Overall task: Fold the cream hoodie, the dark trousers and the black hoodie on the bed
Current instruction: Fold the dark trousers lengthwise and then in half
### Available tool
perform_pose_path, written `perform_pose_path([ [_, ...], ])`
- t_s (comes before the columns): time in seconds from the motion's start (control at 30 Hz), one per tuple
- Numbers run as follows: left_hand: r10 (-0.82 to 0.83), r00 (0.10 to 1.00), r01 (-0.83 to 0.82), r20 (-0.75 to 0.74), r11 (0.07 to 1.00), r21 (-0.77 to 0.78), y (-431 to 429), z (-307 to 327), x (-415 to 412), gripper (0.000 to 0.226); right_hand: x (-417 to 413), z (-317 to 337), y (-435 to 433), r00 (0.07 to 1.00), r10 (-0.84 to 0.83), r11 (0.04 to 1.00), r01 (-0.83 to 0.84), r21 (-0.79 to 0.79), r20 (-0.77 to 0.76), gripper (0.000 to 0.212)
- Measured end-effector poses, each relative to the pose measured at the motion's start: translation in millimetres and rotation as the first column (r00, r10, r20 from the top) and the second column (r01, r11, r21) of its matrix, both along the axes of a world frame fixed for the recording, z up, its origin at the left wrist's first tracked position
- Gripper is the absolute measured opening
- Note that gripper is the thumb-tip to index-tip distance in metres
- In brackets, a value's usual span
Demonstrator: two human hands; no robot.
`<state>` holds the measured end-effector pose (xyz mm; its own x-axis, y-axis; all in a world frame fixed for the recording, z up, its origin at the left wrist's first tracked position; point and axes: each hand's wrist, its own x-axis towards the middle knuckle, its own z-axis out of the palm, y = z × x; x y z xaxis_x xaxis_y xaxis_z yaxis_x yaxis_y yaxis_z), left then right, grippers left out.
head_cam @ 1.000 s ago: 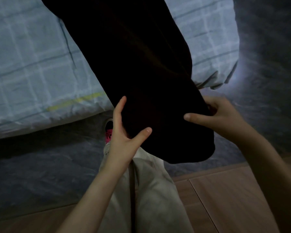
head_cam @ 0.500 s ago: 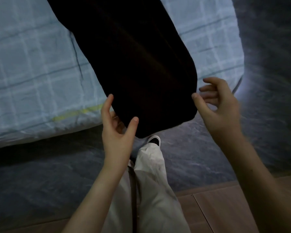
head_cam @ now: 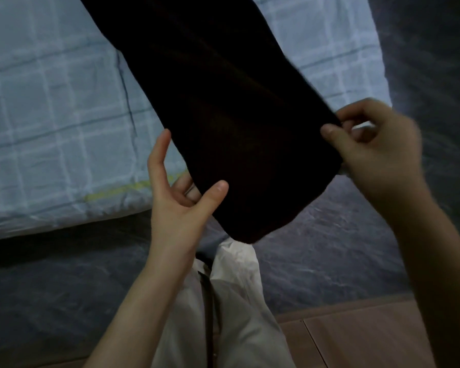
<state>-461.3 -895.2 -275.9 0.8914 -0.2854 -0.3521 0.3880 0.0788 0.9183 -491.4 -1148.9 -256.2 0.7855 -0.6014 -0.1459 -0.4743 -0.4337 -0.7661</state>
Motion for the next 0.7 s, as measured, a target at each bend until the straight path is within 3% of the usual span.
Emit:
perform_pose_path([
  [0.07,0.013,1.0,-0.013,0.002,0.995,0.103,-4.2,-1.9,6.2,0.094,3.7,-7.0,-5.4,0.999,-0.045,0.999,0.045,-0.009,-0.03,0.007],
  [0.17,0.113,0.99,-0.081,-0.085,0.947,0.31,-14.6,-6.8,8.8,0.095,3.4,-27.0,0.1,0.973,0.01,0.996,-0.03,-0.084,-0.232,0.018],
  [0.27,0.173,0.978,-0.128,-0.115,0.939,0.32,-21.7,-11.5,6.4,0.077,-1.5,-27.3,7.9,0.984,0.001,1.0,0.003,0.019,-0.179,0.018],
  [0.33,0.198,0.966,-0.145,-0.169,0.949,0.281,-27.3,-11.2,1.6,0.064,-4.6,-24.9,10.6,0.982,0.014,0.996,0.003,0.087,-0.191,0.025],
  [0.43,0.203,0.929,-0.142,-0.309,0.968,0.208,-32.4,-7.1,3.8,0.051,-1.5,-20.0,14.5,0.98,0.027,0.939,0.044,0.341,-0.199,0.032],
  [0.53,0.13,0.871,-0.127,-0.474,0.991,0.037,-15.9,3.0,19.2,0.049,-1.6,-11.8,16.0,0.972,0.167,0.757,-0.018,0.653,-0.168,0.025],
  [0.6,0.047,0.886,-0.075,-0.461,0.996,-0.041,12.6,9.6,25.6,0.045,-5.9,-4.5,21.6,0.97,0.23,0.657,-0.095,0.748,-0.079,0.022],
  [0.7,-0.004,0.923,-0.046,-0.384,0.992,-0.12,54.5,17.4,17.1,0.023,-16.6,-1.1,38.6,0.953,0.287,0.584,-0.253,0.771,0.095,0.016],
])
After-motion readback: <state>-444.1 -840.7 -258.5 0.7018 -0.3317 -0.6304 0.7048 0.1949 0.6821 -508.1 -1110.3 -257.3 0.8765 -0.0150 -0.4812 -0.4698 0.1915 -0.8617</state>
